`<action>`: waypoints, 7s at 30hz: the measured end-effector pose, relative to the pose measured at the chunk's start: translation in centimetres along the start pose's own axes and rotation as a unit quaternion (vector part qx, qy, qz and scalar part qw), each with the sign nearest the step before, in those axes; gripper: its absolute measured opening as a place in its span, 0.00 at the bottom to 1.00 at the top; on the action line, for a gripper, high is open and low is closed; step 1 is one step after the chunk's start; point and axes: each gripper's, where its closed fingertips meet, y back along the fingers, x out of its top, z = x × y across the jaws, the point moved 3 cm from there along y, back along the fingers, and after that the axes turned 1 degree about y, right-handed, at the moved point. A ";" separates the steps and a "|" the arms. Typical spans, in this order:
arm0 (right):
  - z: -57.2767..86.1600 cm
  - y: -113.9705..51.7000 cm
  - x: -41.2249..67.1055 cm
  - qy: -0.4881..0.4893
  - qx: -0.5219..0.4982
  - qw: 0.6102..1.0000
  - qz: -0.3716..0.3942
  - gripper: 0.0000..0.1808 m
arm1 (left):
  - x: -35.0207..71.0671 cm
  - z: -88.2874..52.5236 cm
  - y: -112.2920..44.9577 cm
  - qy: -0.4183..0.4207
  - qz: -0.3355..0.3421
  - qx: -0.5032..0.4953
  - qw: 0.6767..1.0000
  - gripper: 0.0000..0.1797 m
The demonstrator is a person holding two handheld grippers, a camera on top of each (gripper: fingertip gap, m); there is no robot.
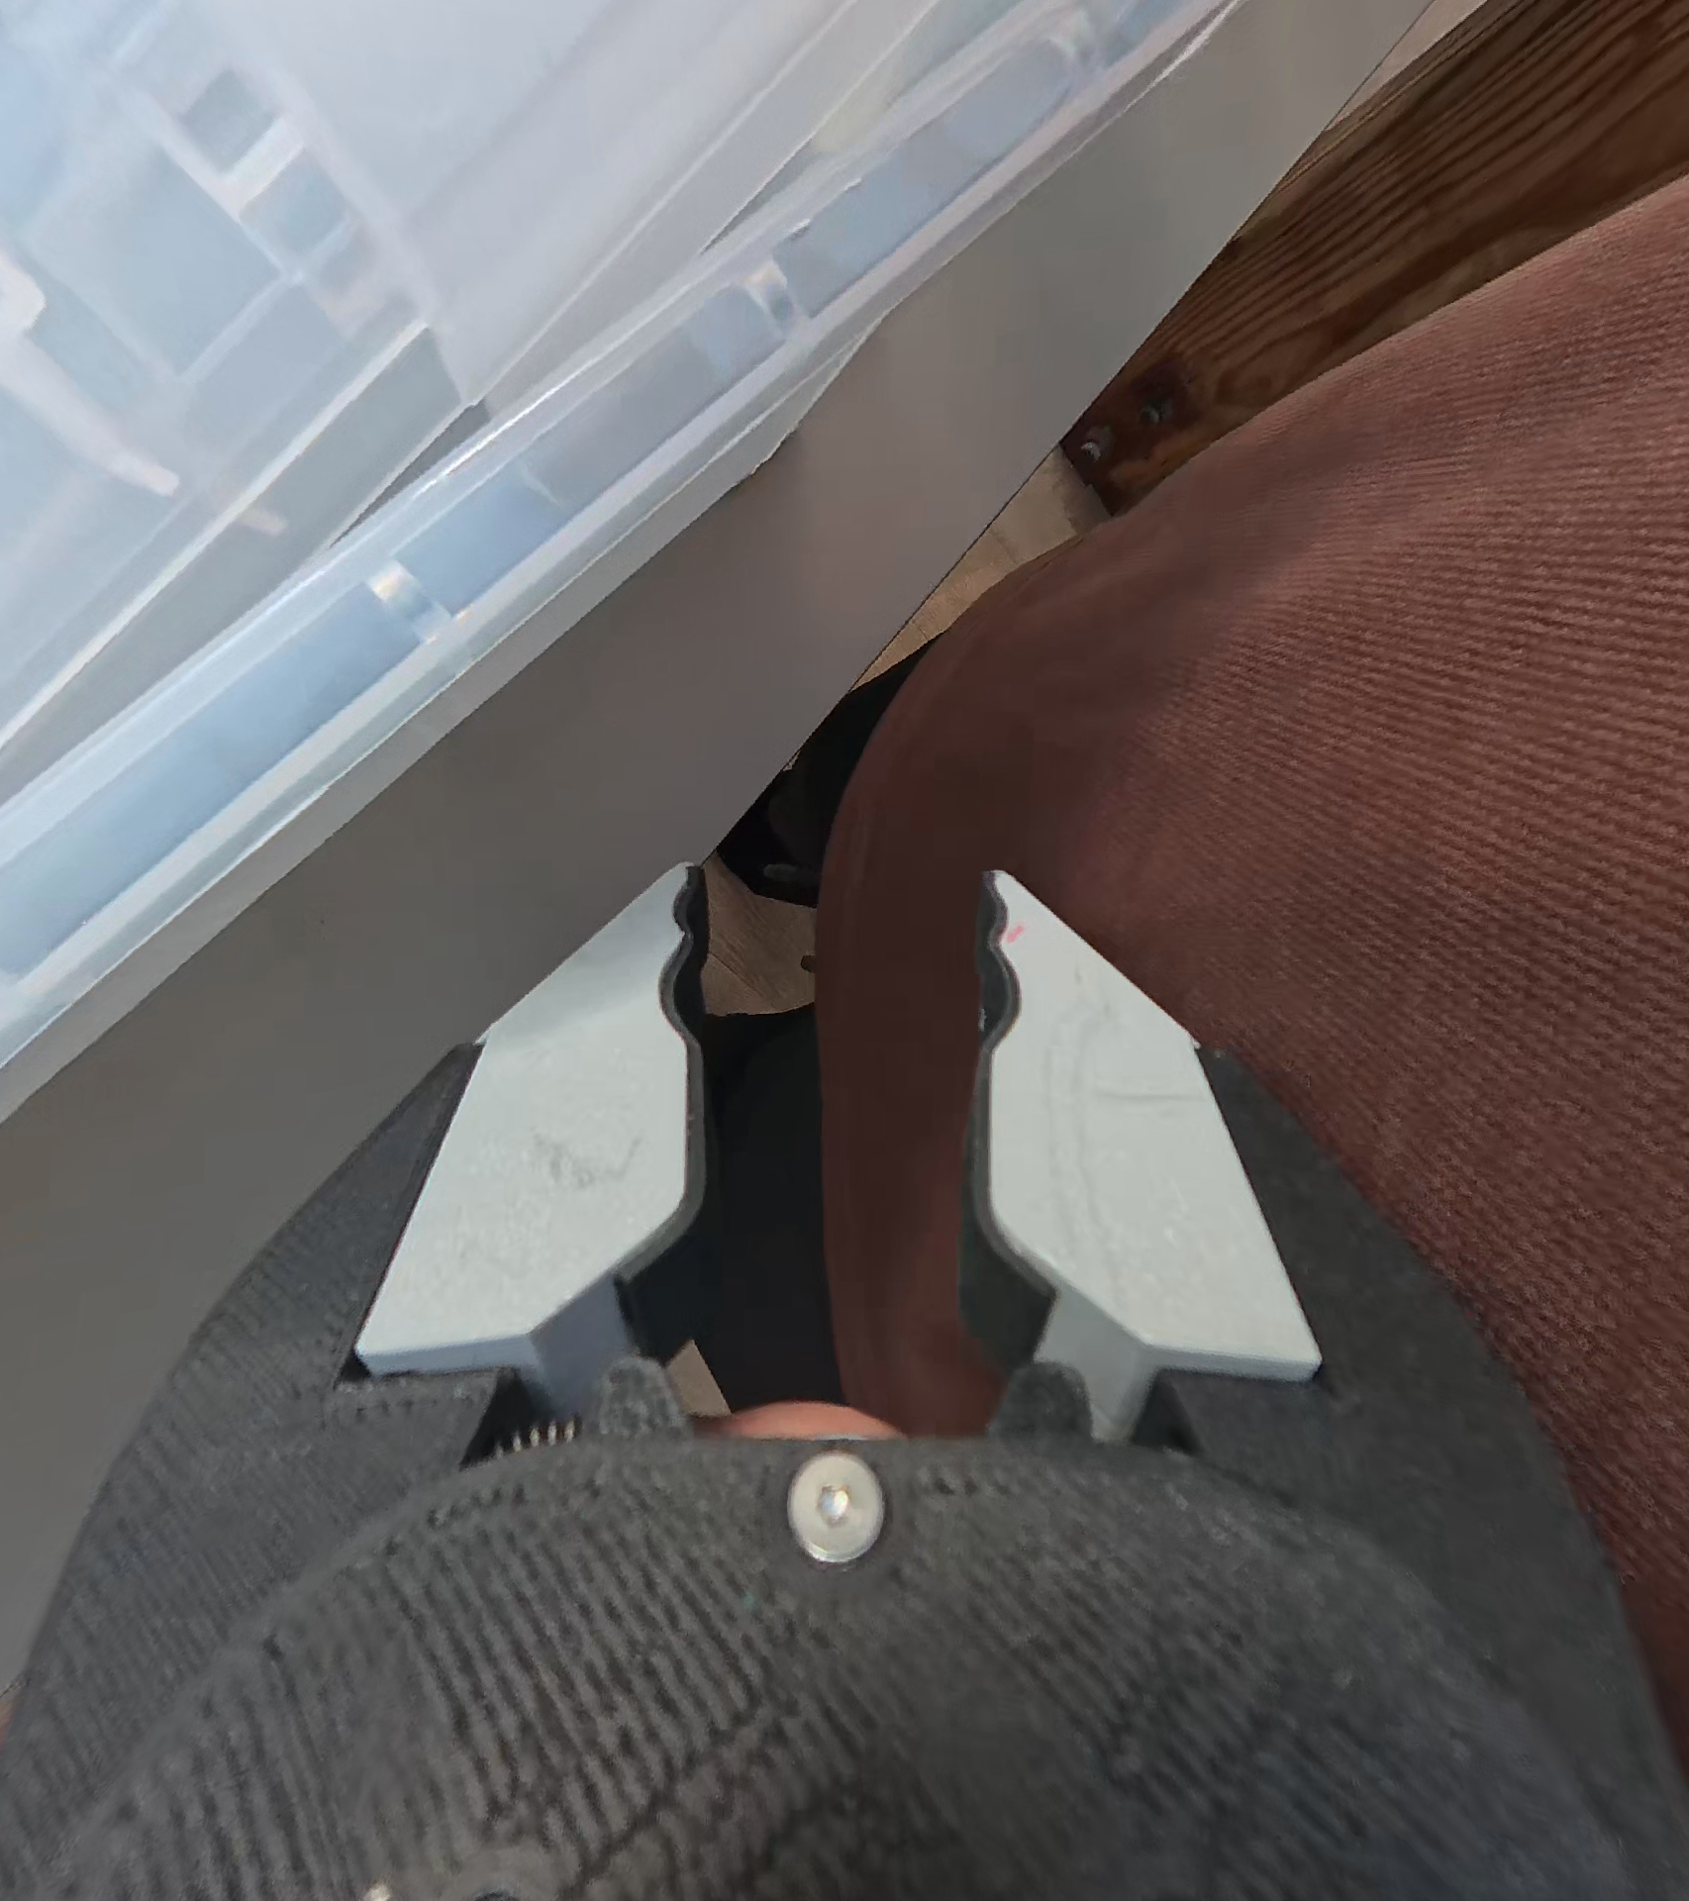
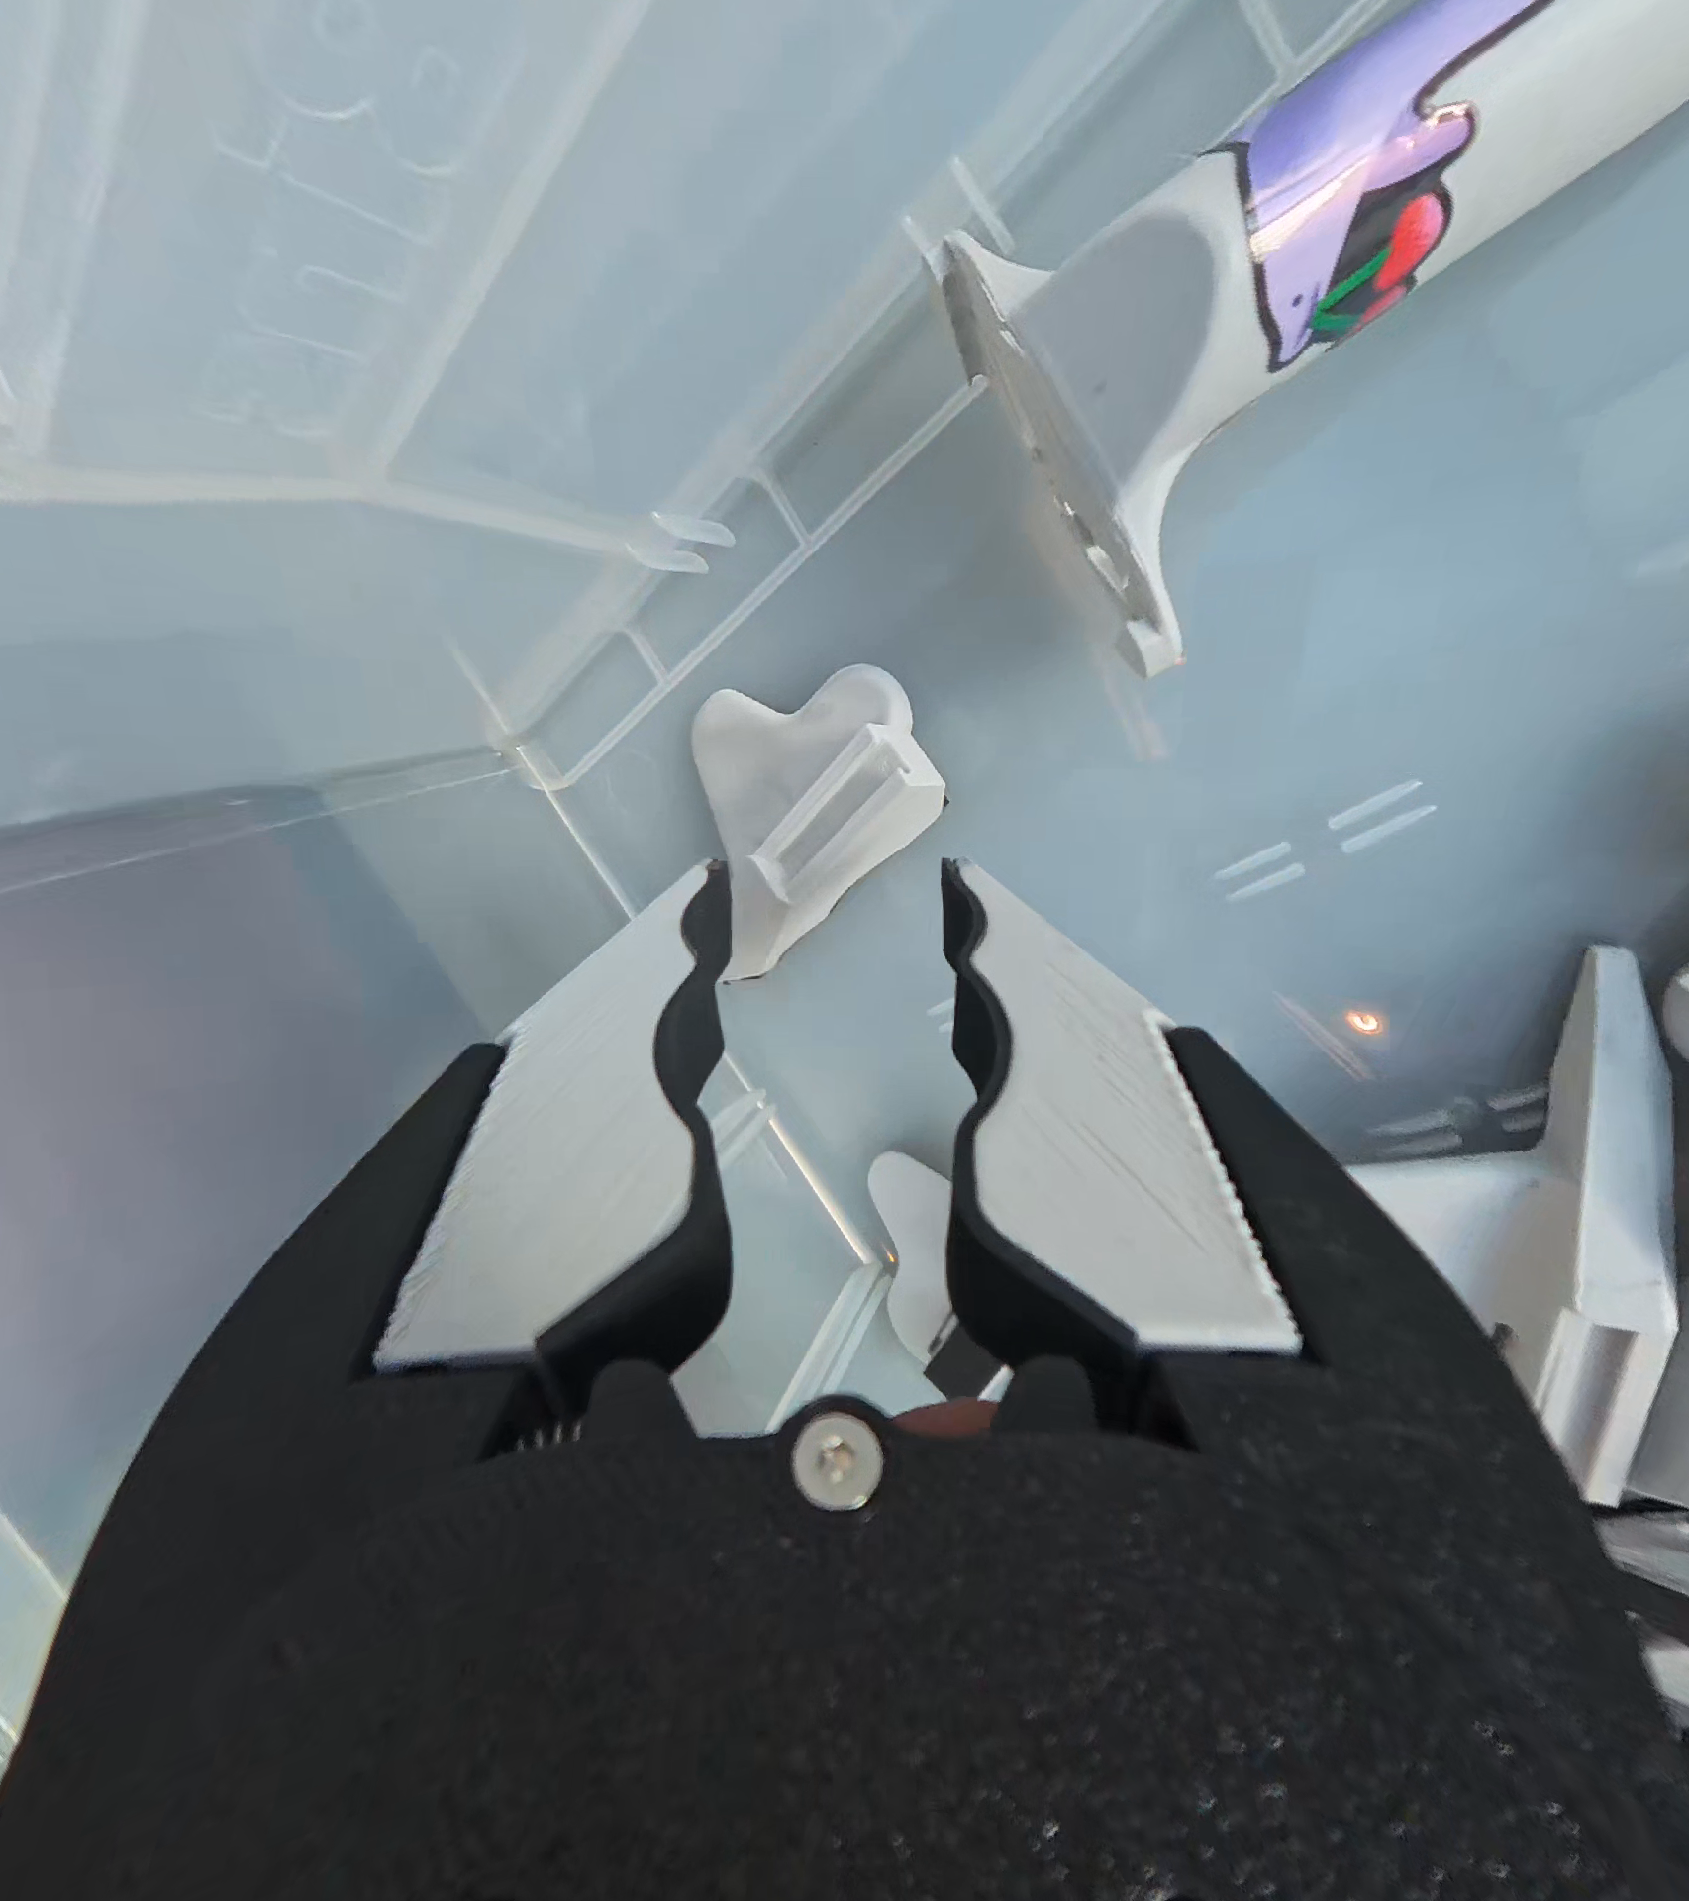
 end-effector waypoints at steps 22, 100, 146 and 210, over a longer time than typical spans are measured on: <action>-0.3 -2.4 0.3 -0.048 -0.022 0.998 -0.025 0.11 | -1.0 -0.5 0.2 -0.006 0.001 -0.006 1.000 0.28; -31.6 13.2 16.1 0.087 0.174 0.840 0.506 0.14 | 9.9 -4.0 19.4 -0.390 0.276 0.263 0.838 0.08; -35.4 13.0 13.4 0.074 0.249 0.881 0.395 0.35 | 12.0 -4.2 20.6 -0.473 0.298 0.326 0.762 0.09; -34.1 9.0 13.2 0.066 0.132 0.948 0.280 0.12 | 8.8 0.2 18.4 -0.515 0.228 0.179 0.807 0.09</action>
